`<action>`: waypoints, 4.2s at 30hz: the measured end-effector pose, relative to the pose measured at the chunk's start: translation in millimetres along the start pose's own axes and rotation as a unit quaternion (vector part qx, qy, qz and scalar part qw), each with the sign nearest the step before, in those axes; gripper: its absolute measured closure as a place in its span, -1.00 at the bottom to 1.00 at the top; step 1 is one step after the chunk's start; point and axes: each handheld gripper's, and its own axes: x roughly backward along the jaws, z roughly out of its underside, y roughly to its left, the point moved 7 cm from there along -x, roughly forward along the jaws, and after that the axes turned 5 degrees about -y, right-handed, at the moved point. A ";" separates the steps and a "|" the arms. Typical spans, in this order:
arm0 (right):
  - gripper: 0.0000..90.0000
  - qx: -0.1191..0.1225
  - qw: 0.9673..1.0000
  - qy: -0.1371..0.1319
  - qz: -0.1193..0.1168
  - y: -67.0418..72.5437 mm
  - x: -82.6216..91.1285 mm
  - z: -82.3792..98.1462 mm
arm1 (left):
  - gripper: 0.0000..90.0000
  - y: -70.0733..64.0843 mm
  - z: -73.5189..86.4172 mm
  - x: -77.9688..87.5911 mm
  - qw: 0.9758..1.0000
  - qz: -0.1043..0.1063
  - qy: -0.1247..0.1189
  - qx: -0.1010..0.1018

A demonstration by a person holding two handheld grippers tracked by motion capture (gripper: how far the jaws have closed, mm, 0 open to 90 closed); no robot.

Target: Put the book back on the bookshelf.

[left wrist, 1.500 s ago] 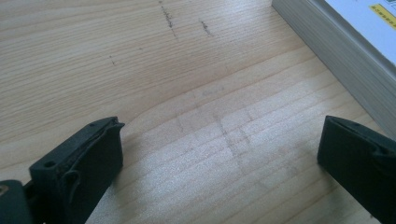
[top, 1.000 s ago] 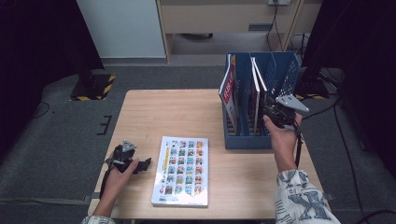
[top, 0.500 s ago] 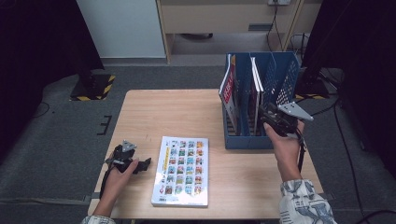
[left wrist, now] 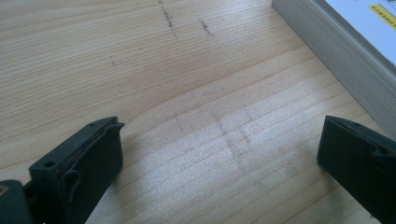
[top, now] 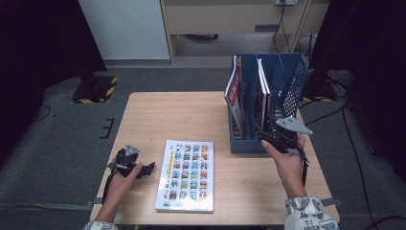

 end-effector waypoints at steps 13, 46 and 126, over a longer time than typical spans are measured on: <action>-0.61 0.019 0.996 0.030 -0.082 73.9 -5.2 30.7 | -1.00 -0.1 -0.1 0.1 1.000 0.002 0.000 0.002; -0.11 0.085 0.963 0.157 -0.200 162.3 -28.6 116.1 | -0.70 -63.7 -19.5 19.6 0.995 0.094 -0.008 -0.028; -0.73 -0.016 0.954 0.211 -0.212 170.2 -36.3 145.5 | 0.85 -133.2 -49.6 14.5 0.983 0.165 -0.079 -0.014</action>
